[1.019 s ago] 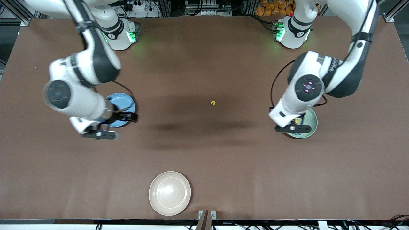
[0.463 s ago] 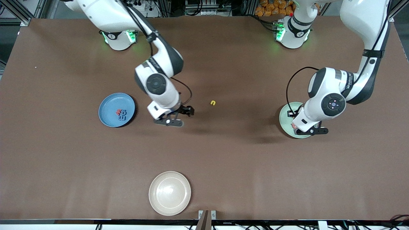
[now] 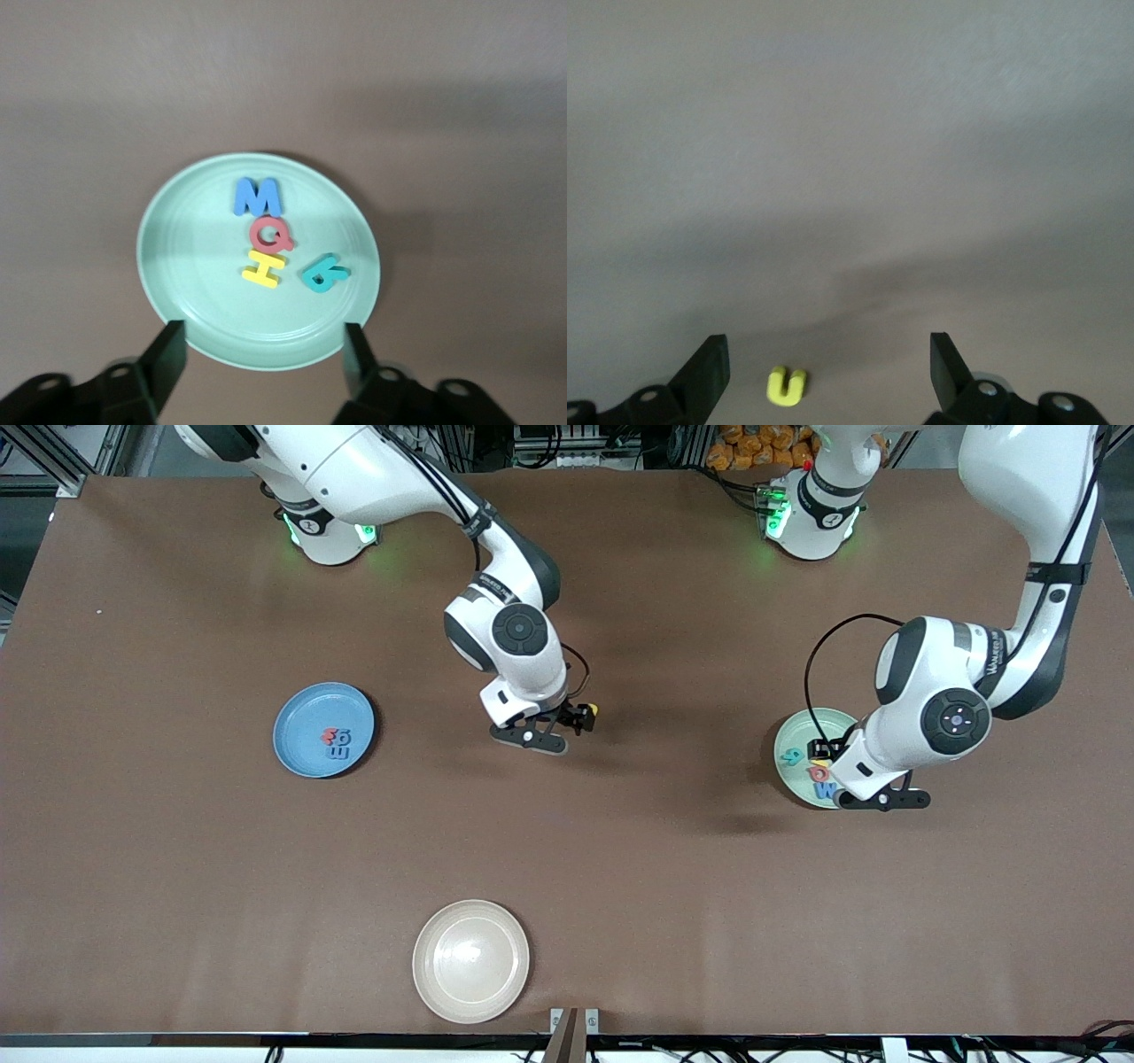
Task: Sort upper and lower case letters into plates
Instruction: 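Grasp the yellow u with the right gripper while the left gripper withdraws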
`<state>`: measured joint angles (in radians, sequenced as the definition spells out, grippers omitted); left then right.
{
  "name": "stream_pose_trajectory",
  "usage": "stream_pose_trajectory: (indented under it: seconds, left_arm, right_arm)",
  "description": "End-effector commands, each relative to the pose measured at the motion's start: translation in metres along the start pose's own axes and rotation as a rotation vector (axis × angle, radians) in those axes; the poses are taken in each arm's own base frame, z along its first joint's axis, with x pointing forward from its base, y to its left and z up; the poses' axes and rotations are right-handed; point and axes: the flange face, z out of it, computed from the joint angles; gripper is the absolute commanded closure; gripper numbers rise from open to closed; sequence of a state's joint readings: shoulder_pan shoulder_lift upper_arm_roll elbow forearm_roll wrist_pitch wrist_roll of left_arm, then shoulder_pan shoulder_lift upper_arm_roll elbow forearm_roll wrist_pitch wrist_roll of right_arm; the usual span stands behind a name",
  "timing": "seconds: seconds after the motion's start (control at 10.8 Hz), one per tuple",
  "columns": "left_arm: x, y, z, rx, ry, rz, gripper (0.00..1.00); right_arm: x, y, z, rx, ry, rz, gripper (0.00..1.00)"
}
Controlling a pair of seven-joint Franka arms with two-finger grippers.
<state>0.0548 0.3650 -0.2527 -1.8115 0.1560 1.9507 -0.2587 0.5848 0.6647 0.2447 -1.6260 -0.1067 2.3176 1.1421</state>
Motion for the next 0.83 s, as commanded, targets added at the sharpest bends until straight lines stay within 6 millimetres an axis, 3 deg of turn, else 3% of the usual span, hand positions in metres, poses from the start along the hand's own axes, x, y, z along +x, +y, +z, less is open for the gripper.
stream_pose_trajectory:
  seconds: [0.0,0.19,0.37,0.56,0.74]
  left_arm:
    - [0.006,-0.010,-0.093,0.011,0.035,0.001,0.00]
    - [-0.004,-0.005,-0.165,0.005,0.107,0.009,0.00]
    - [-0.036,0.002,-0.219,-0.002,0.196,0.018,0.00]
    - [-0.051,-0.002,-0.244,-0.004,0.239,0.011,0.00]
    - [-0.068,-0.006,-0.261,0.007,0.246,0.009,0.00]
  right_arm:
    - [-0.014,-0.021,0.016,-0.010,-0.001,0.063,0.00]
    - [-0.033,-0.031,0.037,-0.022,-0.006,0.106,0.00]
    - [-0.038,-0.032,0.057,-0.043,0.002,0.110,0.00]
    - [-0.048,-0.045,0.064,-0.026,0.001,0.093,0.00]
    - [-0.051,-0.046,0.073,-0.029,-0.003,0.090,0.00]
